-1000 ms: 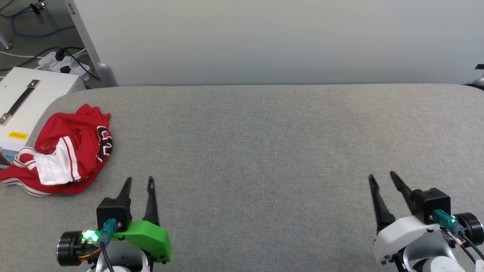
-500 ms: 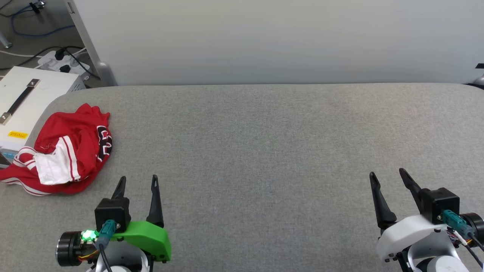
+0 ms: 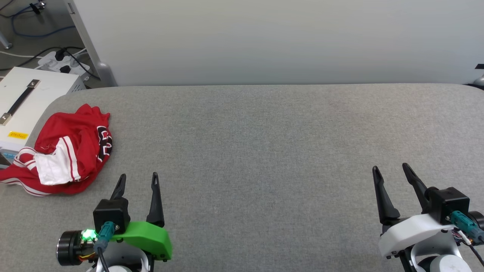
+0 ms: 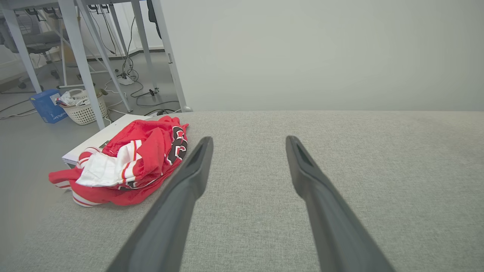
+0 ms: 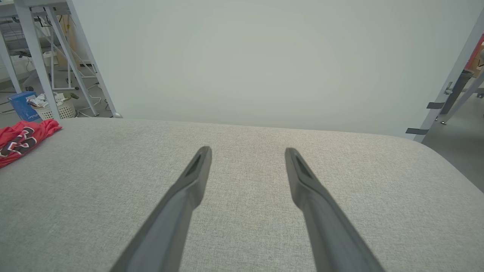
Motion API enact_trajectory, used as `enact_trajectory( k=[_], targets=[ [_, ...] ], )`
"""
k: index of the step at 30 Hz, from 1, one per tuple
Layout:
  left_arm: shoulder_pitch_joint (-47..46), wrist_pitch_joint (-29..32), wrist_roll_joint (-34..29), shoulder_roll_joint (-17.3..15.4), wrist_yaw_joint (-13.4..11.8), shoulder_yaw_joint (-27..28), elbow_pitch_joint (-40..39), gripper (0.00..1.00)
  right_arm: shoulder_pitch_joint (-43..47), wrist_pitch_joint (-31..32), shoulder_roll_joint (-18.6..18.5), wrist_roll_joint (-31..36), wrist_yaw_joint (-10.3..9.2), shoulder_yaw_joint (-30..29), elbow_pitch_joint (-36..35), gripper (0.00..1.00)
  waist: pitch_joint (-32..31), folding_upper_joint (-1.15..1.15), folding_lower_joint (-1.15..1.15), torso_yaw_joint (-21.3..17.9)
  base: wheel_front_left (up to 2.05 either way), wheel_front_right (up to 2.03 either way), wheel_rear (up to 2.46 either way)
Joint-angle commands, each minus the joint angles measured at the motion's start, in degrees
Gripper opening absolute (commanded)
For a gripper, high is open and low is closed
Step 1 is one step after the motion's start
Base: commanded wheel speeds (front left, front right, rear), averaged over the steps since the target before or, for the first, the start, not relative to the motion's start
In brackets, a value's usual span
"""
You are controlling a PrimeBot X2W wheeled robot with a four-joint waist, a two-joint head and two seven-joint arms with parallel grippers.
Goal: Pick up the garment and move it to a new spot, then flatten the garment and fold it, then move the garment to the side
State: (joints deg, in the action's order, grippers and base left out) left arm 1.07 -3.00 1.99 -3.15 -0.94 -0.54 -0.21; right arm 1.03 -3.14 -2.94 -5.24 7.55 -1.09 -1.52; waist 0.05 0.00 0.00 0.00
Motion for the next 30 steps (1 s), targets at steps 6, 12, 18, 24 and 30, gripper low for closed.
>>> enact_trajectory(
  k=[6,12,18,24,30],
  targets=[
    [0.06,-1.21,0.76,0.08,-0.45,-0.13,0.02,1.00,0.75,-1.21,0.02,-1.48,-0.02,-0.32,-0.68,1.00,-0.06,0.00,0.00,0.01,0.00,0.00,0.00],
    [0.30,-1.92,1.28,0.09,-0.62,-0.31,0.18,1.00,1.17,-1.91,0.02,-2.44,-0.02,-0.63,-0.55,1.00,-0.23,0.00,0.00,0.03,0.00,0.00,0.00],
    [0.52,-2.63,1.66,0.10,-0.81,-0.56,0.31,1.00,1.71,-2.61,0.02,-2.98,-0.02,-0.67,-0.34,1.00,-0.41,0.00,0.00,0.11,0.00,0.00,0.00],
    [0.60,-3.34,2.16,0.12,-0.96,-0.83,0.46,1.00,2.11,-3.31,0.03,-3.79,-0.03,-0.68,-0.35,1.00,-0.40,0.00,0.00,0.13,0.00,0.00,0.00],
    [0.62,-4.05,2.67,0.13,-1.05,-0.99,0.59,1.00,2.49,-4.01,0.03,-4.33,-0.03,-0.76,-0.05,1.00,-0.32,0.00,0.00,0.19,0.00,0.00,0.00]
  ],
)
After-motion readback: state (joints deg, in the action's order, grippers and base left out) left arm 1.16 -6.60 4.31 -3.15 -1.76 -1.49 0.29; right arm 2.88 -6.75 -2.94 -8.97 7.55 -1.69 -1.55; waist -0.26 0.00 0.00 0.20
